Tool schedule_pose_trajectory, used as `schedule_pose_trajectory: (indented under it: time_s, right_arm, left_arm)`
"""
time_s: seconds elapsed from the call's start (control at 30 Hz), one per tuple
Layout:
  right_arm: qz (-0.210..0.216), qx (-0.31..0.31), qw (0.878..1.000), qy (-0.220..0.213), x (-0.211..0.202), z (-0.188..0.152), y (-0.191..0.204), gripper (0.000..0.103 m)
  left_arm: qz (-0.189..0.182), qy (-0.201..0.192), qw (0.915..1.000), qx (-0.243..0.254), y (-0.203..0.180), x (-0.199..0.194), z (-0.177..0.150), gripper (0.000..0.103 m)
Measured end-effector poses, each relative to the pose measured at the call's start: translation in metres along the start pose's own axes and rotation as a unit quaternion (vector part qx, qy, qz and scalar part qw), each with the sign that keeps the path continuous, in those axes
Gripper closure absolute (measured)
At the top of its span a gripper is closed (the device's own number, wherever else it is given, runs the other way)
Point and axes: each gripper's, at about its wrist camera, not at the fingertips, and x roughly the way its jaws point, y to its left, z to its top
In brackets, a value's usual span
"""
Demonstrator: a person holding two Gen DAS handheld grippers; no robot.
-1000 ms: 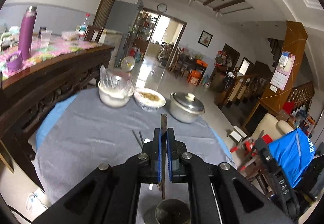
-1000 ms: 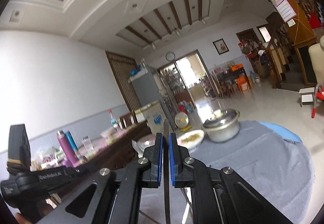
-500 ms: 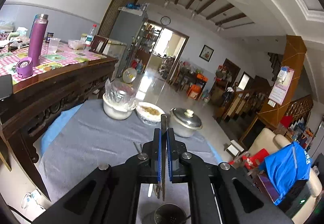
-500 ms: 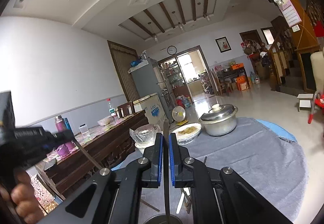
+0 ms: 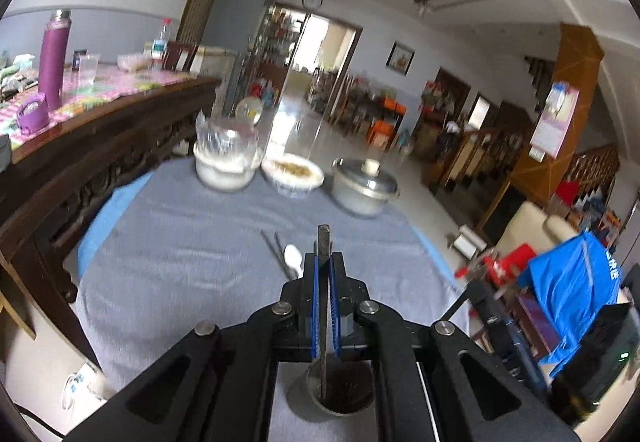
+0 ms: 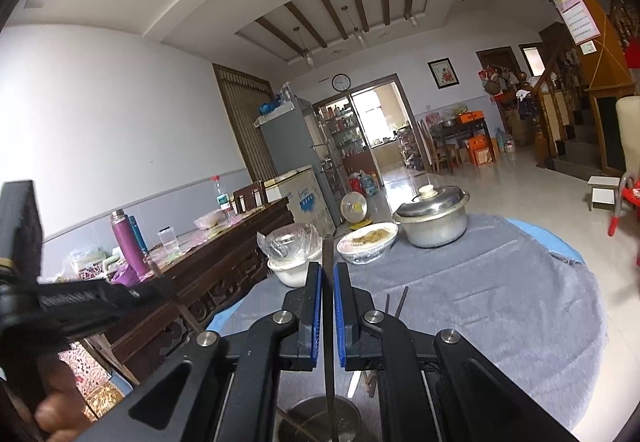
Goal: Organize utensils
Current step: 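Lift the chopstick with the right tool and drop it into the dark cup, then move the open right tool over the white spoons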
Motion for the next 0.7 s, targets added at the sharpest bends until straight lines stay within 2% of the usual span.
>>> schedule_pose_trajectory:
  time_s: [0.2,0.23,0.27,0.3,0.33,0.37,0.4,0.5,0.6,0.7]
  right_arm:
    - [0.008,0.011,1.000,0.007,-0.004,-0.001,-0.005,0.093]
    - [0.009,0.012,1.000,0.007,-0.005,-0.001,-0.005,0.093]
    - [0.013,0.015,1.000,0.008,-0.006,0.000,-0.006,0.091]
    - [0.019,0.019,1.000,0.009,-0.007,0.001,-0.007,0.084]
    - [0.021,0.023,0.999,0.009,-0.007,0.002,-0.009,0.064]
    - [0.019,0.028,0.999,0.004,-0.010,0.003,-0.011,0.041]
    - [0.016,0.030,0.999,-0.010,-0.015,0.003,-0.013,0.036]
    - [-0.002,0.028,0.999,-0.036,-0.023,0.006,-0.017,0.036]
    - [-0.015,0.047,0.998,-0.039,-0.025,0.008,-0.030,0.036]
    - [-0.032,0.074,0.996,-0.038,-0.024,0.009,-0.049,0.036]
  left_arm:
    - [-0.004,0.019,0.9998,0.003,0.003,0.002,-0.006,0.097]
    - [-0.005,0.019,0.9998,0.005,0.004,0.000,-0.005,0.094]
    - [-0.006,0.018,0.9998,0.007,0.004,-0.001,-0.004,0.084]
    - [-0.009,0.017,0.9998,0.007,0.004,-0.003,-0.004,0.075]
    - [-0.011,0.012,0.9998,0.006,0.005,-0.006,-0.004,0.055]
    - [-0.012,0.003,0.9999,0.003,0.006,-0.009,-0.004,0.042]
    - [-0.012,-0.007,0.9999,0.002,0.007,-0.013,-0.003,0.040]
    - [-0.005,-0.027,0.9996,0.004,0.012,-0.022,-0.001,0.039]
    - [0.005,-0.036,0.9993,-0.006,0.023,-0.025,0.001,0.035]
    - [0.011,-0.037,0.9988,-0.029,0.038,-0.023,0.003,0.034]
